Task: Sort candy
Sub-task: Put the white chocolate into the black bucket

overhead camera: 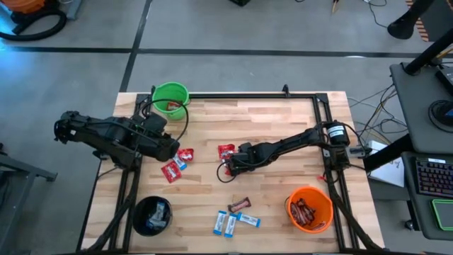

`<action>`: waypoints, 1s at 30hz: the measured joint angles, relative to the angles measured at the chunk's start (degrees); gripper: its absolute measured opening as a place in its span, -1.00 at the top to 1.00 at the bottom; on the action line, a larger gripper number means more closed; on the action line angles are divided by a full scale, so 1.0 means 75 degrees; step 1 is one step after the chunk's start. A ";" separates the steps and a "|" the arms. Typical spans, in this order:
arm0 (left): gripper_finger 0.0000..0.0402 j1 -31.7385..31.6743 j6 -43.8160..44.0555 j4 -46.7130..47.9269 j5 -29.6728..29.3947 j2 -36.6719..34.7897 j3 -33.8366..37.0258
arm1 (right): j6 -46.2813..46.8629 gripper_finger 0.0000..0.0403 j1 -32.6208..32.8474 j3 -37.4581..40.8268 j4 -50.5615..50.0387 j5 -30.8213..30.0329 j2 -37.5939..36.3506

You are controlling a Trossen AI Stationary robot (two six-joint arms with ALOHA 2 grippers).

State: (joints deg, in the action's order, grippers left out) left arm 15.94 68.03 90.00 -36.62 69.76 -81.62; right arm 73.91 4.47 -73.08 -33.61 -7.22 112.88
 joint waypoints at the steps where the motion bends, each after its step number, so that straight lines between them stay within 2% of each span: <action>1: 0.32 0.0000 0.0000 0.0002 0.0002 0.0000 0.0000 | -0.0018 0.81 0.0000 -0.0003 0.0000 0.0000 0.0000; 3: 0.32 0.0000 0.0000 0.0002 0.0003 0.0000 0.0000 | -0.0061 0.89 0.0000 0.0000 -0.0011 -0.0006 0.0000; 11: 0.32 0.0000 -0.0018 0.0003 0.0012 0.0000 0.0000 | -0.0210 0.92 0.0000 0.0000 -0.0192 -0.0020 -0.0238; 22: 0.32 0.0000 -0.0487 -0.0076 0.0006 0.0088 0.0000 | -0.0425 0.93 0.0035 -0.0020 -0.0399 -0.0420 -0.1500; 30: 0.32 0.0003 -0.0923 -0.0734 -0.0026 0.0411 0.0003 | -0.1036 0.93 0.0445 -0.0356 -0.0217 -0.0806 -0.2517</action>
State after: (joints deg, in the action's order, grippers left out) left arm 15.97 61.10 84.49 -36.82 72.84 -81.60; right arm 66.14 7.81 -75.75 -35.23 -13.27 94.00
